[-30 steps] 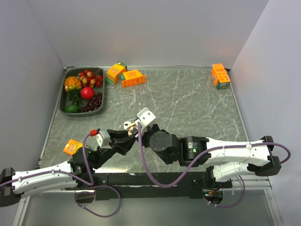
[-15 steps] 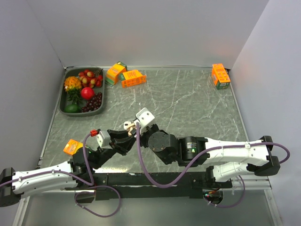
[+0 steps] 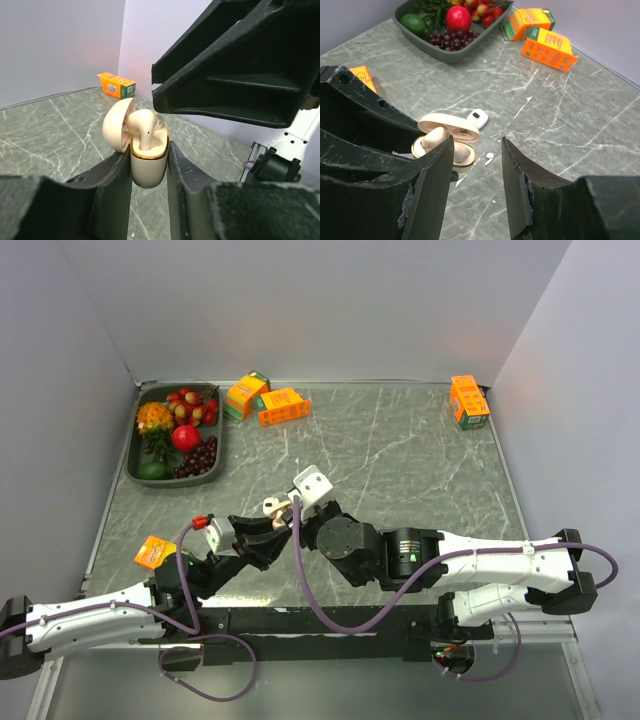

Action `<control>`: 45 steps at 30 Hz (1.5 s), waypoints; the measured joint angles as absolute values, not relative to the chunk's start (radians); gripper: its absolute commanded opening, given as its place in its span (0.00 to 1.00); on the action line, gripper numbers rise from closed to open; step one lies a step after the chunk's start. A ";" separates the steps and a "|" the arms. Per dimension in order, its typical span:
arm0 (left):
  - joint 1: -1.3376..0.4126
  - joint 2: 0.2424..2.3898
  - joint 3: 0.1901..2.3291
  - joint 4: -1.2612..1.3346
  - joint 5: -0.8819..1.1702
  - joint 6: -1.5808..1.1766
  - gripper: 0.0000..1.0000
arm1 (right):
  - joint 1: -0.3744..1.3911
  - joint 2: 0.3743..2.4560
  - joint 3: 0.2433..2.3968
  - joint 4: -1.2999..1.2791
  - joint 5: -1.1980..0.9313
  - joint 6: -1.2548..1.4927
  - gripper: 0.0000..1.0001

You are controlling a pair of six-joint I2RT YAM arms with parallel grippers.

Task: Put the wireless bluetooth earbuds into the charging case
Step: Place the earbud in the charging case.

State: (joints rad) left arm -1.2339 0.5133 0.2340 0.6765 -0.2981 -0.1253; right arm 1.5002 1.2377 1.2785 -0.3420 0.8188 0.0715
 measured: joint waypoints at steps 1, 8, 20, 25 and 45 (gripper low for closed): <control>-1.234 0.513 0.234 0.677 -0.296 -0.125 0.01 | 1.498 1.238 1.279 -0.346 0.818 0.074 0.50; -1.234 0.513 0.234 0.677 -0.293 -0.126 0.01 | 1.494 1.242 1.279 -0.361 0.799 0.083 0.50; -1.234 0.513 0.234 0.676 -0.293 -0.126 0.01 | 1.494 1.252 1.292 -0.363 0.774 0.085 0.50; -1.234 0.512 0.234 0.675 -0.293 -0.126 0.01 | 1.494 1.238 1.294 -0.364 0.792 0.084 0.51; -1.234 0.509 0.234 0.674 -0.293 -0.129 0.01 | 1.496 1.277 1.347 -0.363 0.750 0.081 0.51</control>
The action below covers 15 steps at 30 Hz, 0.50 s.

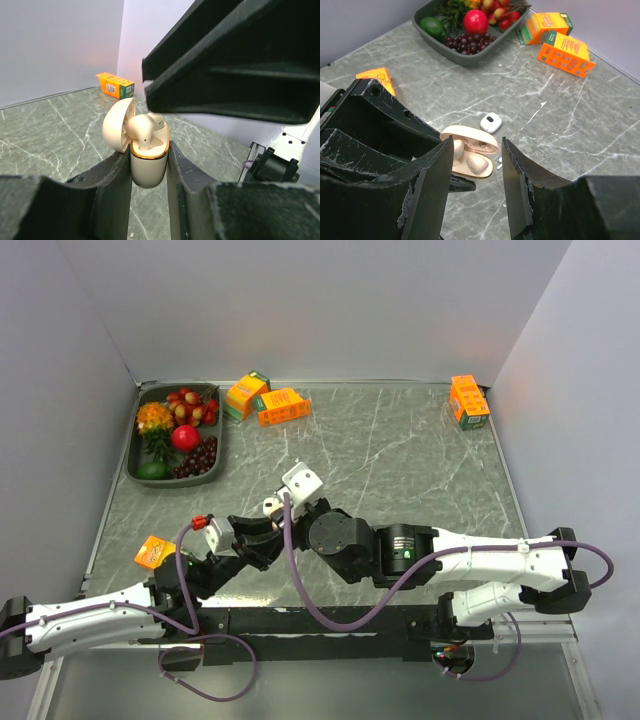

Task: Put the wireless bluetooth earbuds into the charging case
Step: Place the earbud in the charging case.

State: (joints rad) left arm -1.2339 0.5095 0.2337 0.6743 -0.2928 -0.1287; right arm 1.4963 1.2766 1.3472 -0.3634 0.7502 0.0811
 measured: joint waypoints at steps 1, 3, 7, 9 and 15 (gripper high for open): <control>-1.234 0.508 0.233 0.674 -0.293 -0.129 0.01 | 1.496 1.282 1.348 -0.364 0.747 0.081 0.51; -1.234 0.506 0.233 0.674 -0.293 -0.129 0.01 | 1.496 1.292 1.348 -0.368 0.742 0.081 0.51; -1.234 0.506 0.232 0.665 -0.293 -0.129 0.01 | 1.496 1.304 1.351 -0.375 0.740 0.086 0.51; -1.234 0.506 0.232 0.664 -0.293 -0.129 0.01 | 1.496 1.306 1.354 -0.378 0.740 0.089 0.51; -1.234 0.506 0.232 0.664 -0.293 -0.129 0.01 | 1.496 1.306 1.354 -0.386 0.740 0.101 0.51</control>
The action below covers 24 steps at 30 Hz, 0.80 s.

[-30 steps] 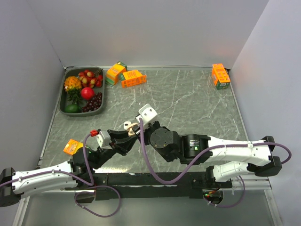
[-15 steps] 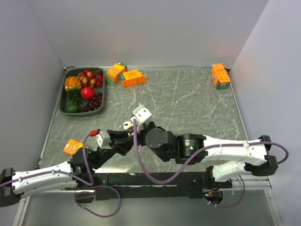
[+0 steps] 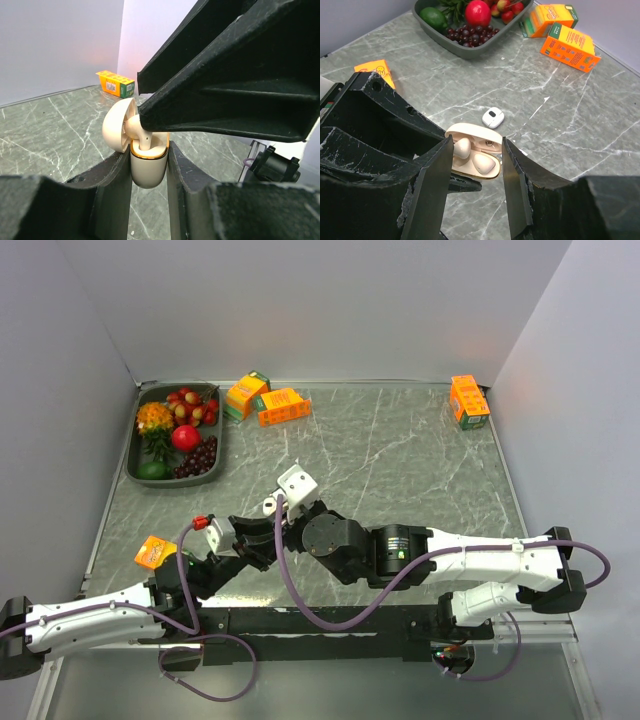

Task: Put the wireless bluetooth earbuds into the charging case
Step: Place the earbud in the charging case.

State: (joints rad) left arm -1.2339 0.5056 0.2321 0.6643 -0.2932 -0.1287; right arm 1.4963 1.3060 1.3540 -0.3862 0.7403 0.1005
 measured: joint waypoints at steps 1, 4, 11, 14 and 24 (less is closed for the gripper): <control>-1.234 0.506 0.232 0.664 -0.293 -0.129 0.01 | 1.496 1.306 1.354 -0.387 0.740 0.104 0.51; -1.234 0.506 0.232 0.661 -0.293 -0.129 0.01 | 1.496 1.306 1.354 -0.397 0.742 0.116 0.50; -1.234 0.506 0.232 0.660 -0.294 -0.128 0.01 | 1.496 1.293 1.354 -0.412 0.748 0.133 0.50; -1.234 0.505 0.232 0.663 -0.294 -0.128 0.01 | 1.496 1.279 1.354 -0.414 0.759 0.131 0.50; -1.234 0.505 0.232 0.664 -0.294 -0.128 0.01 | 1.494 1.258 1.357 -0.426 0.778 0.123 0.50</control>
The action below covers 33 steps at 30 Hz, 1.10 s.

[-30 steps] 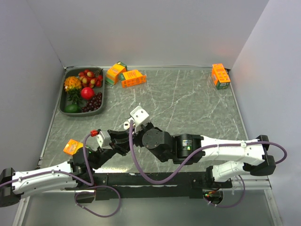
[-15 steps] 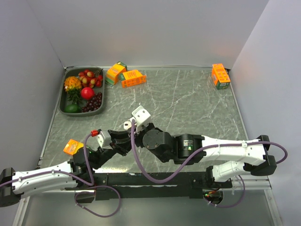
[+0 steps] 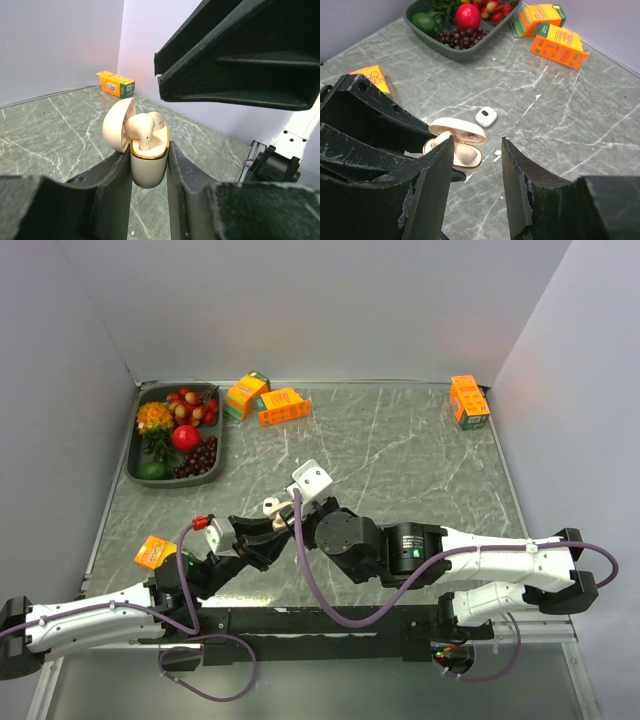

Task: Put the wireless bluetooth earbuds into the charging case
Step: Place the earbud in the charging case.

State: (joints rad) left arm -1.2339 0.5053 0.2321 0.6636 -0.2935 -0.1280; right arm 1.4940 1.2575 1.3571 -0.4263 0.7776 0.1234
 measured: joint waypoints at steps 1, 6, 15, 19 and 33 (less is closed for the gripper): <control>-1.234 0.505 0.232 0.664 -0.294 -0.128 0.01 | 1.494 1.258 1.357 -0.432 0.778 0.126 0.50; -1.234 0.505 0.232 0.664 -0.293 -0.128 0.01 | 1.485 1.262 1.357 -0.455 0.776 0.140 0.50; -1.234 0.506 0.232 0.669 -0.294 -0.128 0.01 | 1.481 1.297 1.361 -0.474 0.751 0.145 0.50; -1.234 0.506 0.232 0.668 -0.294 -0.127 0.01 | 1.479 1.299 1.365 -0.485 0.744 0.146 0.50; -1.234 0.508 0.232 0.669 -0.293 -0.125 0.01 | 1.483 1.292 1.396 -0.484 0.738 0.136 0.55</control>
State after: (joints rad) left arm -1.2339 0.5083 0.2321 0.6685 -0.2932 -0.1246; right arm 1.4830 1.2919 1.3960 -0.4843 0.7380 0.1364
